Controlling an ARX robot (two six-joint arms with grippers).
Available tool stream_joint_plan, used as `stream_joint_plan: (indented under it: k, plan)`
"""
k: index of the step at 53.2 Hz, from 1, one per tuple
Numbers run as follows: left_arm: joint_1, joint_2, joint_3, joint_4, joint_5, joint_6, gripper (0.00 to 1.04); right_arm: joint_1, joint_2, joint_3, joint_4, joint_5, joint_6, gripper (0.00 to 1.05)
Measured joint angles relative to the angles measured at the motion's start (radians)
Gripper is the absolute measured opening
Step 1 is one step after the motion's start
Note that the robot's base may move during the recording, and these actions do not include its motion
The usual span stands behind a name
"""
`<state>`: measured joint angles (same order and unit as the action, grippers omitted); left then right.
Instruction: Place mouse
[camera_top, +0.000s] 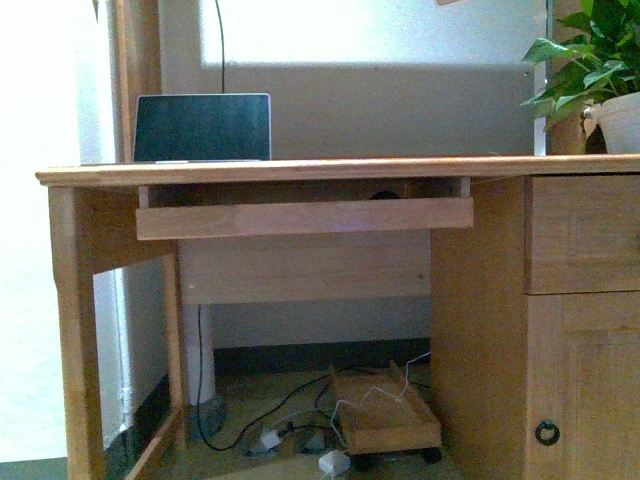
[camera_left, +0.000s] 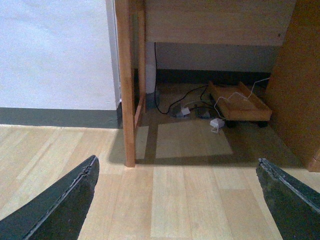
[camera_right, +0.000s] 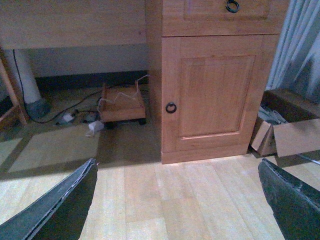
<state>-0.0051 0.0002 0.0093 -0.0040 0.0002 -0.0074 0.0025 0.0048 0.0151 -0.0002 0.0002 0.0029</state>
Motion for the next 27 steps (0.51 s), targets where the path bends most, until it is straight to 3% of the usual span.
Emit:
stream_joint_plan:
  k: [27]
  plan:
    - [0.0,0.0,0.0,0.0,0.0,0.0,0.97,0.0,0.0,0.0,0.0,0.0,0.0,0.97]
